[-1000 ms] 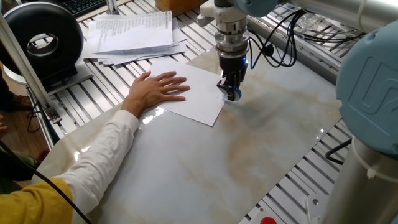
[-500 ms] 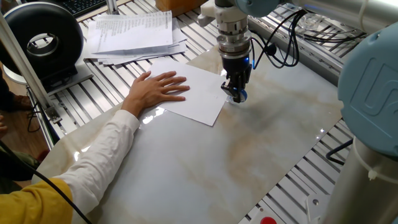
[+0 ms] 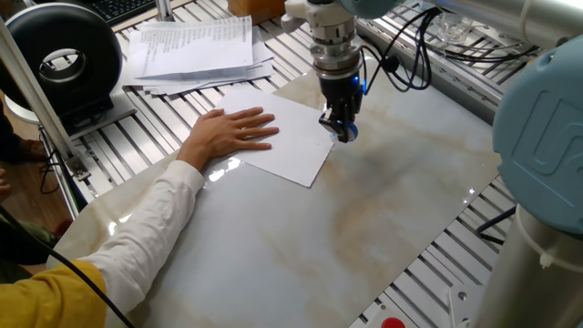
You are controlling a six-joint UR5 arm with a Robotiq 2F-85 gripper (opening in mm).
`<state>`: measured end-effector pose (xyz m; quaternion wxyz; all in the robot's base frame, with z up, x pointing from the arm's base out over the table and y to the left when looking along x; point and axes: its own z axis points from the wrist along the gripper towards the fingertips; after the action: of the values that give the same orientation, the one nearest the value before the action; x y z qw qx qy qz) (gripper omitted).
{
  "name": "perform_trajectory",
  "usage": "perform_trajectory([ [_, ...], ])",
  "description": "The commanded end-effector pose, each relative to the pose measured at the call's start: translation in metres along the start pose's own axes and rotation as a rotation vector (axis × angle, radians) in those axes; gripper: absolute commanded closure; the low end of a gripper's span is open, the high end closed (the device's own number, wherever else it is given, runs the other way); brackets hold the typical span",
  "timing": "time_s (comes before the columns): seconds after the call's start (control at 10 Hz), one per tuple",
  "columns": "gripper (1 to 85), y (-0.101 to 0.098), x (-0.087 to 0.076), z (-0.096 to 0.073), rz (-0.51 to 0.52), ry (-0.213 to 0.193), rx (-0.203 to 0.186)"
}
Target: Use the correction tape on paper
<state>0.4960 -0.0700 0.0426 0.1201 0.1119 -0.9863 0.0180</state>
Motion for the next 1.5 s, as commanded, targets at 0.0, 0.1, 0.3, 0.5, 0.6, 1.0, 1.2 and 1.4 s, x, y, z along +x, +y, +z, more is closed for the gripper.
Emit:
perform_trajectory([
  [0.0,84.0,0.011,-0.020,0.000,0.016,-0.026,-0.039],
  [0.1,84.0,0.012,-0.022,0.001,0.018,-0.026,-0.035],
  [0.3,84.0,0.013,-0.024,0.002,0.020,-0.028,-0.036],
  [0.5,84.0,0.008,-0.029,0.004,0.010,-0.034,-0.020],
  [0.6,84.0,0.007,-0.030,0.004,0.006,-0.036,-0.017],
  [1.0,84.0,0.009,-0.034,0.004,0.012,-0.043,-0.026],
  [1.2,84.0,0.009,-0.035,0.005,0.014,-0.040,-0.025],
  [1.4,84.0,0.010,-0.035,0.006,0.012,-0.040,-0.027],
])
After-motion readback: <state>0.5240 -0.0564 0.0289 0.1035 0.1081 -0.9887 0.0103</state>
